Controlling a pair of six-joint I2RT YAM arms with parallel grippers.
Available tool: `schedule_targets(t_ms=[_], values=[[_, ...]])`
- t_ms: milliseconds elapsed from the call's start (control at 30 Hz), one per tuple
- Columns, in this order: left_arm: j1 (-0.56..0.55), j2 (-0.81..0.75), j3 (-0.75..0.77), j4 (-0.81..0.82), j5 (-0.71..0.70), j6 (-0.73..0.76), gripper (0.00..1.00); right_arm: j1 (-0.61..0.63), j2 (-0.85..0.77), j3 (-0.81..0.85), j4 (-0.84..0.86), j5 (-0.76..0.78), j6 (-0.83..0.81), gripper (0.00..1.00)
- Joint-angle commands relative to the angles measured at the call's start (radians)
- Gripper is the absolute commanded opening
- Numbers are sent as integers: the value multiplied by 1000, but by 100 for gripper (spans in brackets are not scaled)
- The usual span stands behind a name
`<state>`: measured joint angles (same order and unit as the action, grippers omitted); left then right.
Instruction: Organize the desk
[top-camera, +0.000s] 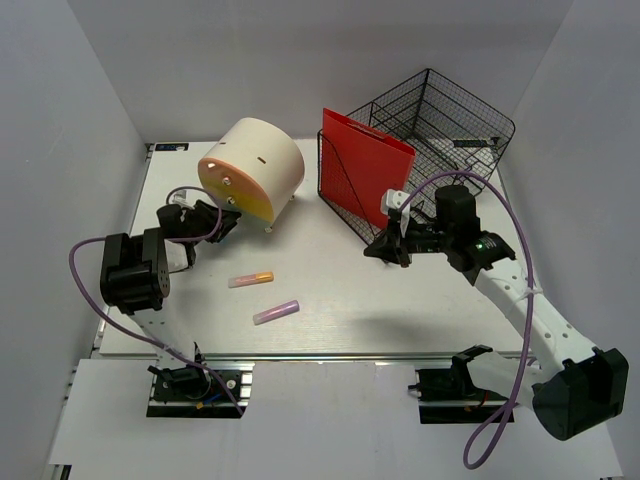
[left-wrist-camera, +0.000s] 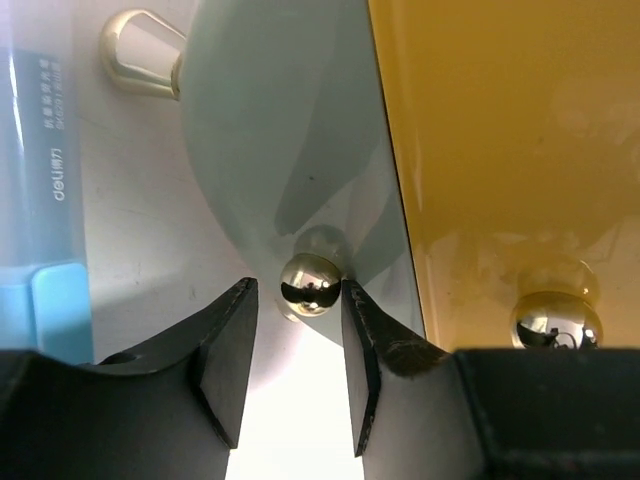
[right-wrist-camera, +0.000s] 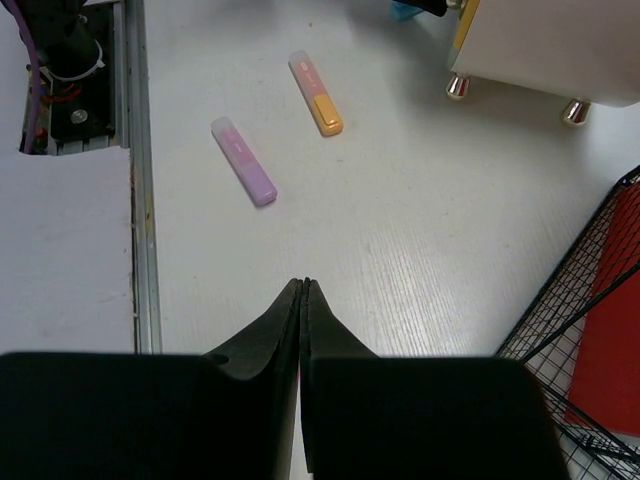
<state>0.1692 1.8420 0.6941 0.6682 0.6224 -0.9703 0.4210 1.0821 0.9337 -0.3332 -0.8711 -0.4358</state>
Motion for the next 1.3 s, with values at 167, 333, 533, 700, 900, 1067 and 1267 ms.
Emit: schedule_targets(t_ms=[167, 333, 533, 700, 900, 1067, 1267], values=[[9, 16, -2, 59, 10, -5, 41, -1, -2, -12, 25, -22, -21, 3], [9, 11, -16, 59, 11, -1, 21, -1, -5, -15, 25, -22, -23, 3], [30, -32, -60, 33, 19, 30, 13, 1, -10, -18, 25, -19, -24, 3], [62, -92, -88, -16, 16, 64, 13, -2, -14, -24, 28, -16, -23, 3], [81, -115, -90, -77, 26, 99, 14, 1, -22, -27, 29, -11, -24, 3], [81, -121, -87, -108, 20, 119, 35, 1, -22, -30, 31, -9, -26, 3], [90, -170, -76, -177, 20, 146, 64, -2, -22, -35, 31, -6, -34, 3]])
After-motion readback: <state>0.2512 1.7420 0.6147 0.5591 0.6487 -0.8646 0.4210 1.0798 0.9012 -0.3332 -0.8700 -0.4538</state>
